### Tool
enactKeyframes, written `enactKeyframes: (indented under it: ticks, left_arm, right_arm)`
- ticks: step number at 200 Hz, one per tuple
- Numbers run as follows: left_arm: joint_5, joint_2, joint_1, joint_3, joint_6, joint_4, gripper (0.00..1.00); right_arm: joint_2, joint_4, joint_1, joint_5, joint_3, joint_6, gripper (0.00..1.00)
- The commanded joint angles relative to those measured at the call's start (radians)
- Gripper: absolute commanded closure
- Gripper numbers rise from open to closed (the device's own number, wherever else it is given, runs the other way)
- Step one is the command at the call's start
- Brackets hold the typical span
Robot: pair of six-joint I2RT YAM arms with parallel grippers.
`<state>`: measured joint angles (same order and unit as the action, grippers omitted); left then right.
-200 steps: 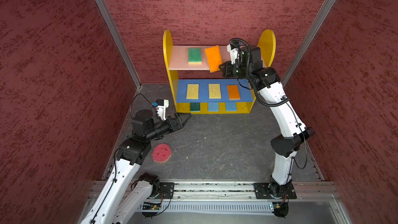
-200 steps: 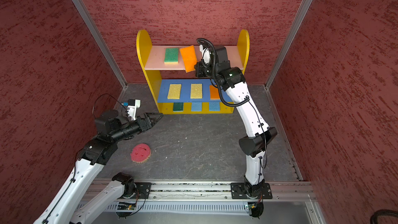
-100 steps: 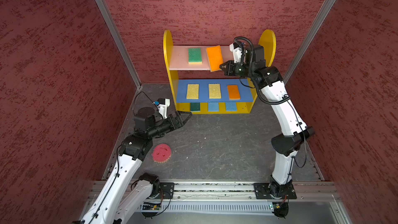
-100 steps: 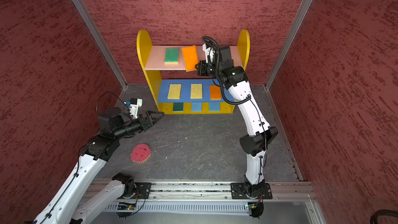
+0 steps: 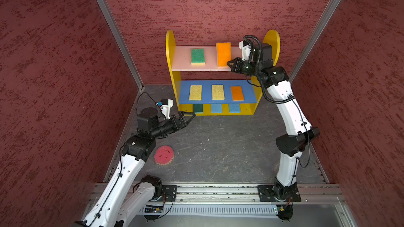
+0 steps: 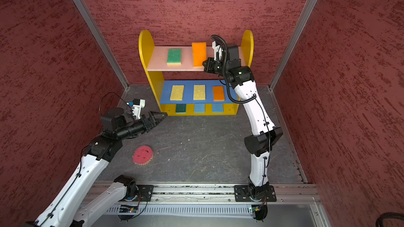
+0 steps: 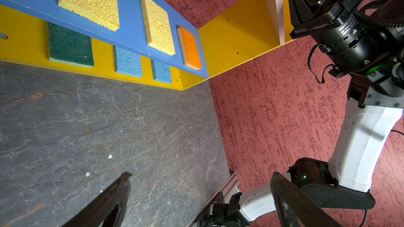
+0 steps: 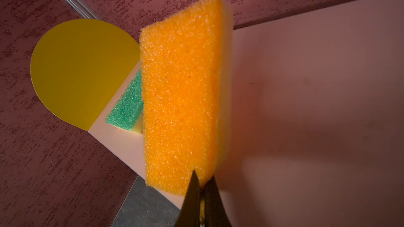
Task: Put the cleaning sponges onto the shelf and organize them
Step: 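Lower the orange sponge onto the pink top board beside the green sponge, then open the right gripper and press the orange sponge flat on the board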
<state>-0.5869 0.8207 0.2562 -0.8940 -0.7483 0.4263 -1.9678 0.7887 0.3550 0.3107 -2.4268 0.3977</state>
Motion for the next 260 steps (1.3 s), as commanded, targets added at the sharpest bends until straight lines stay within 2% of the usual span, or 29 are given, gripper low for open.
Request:
enactKeyframes:
  ticks: [1, 50, 94, 129, 166, 224, 260]
  left_arm:
    - [-0.013, -0.008, -0.009, -0.023, -0.002, -0.019, 0.01]
    - [-0.014, 0.001, -0.009, -0.023, -0.003, -0.022, 0.01]
    - [-0.016, 0.004, -0.009, -0.023, -0.004, -0.027, 0.01]
    - [-0.011, 0.004, -0.009, -0.020, -0.005, -0.027, 0.01]
    - [-0.014, 0.004, -0.009, -0.018, -0.006, -0.028, 0.01]
    - [-0.018, 0.006, -0.010, -0.013, -0.013, -0.037, 0.01]
    - [-0.020, 0.005, -0.009, -0.014, -0.011, -0.035, 0.01]
  right_arm:
    - [-0.019, -0.014, -0.008, -0.037, -0.020, 0.009, 1.00]
    - [-0.028, -0.008, -0.010, 0.007, -0.021, 0.019, 0.96]
    - [-0.026, -0.006, -0.011, -0.002, -0.021, 0.015, 0.79]
    - [-0.025, -0.003, -0.016, -0.011, -0.021, 0.014, 0.77]
    - [-0.025, -0.001, -0.019, -0.013, -0.021, 0.016, 0.68]
    - [-0.019, -0.006, -0.028, -0.025, -0.020, 0.019, 0.64]
    - [-0.013, -0.006, -0.036, -0.013, -0.023, 0.022, 0.56]
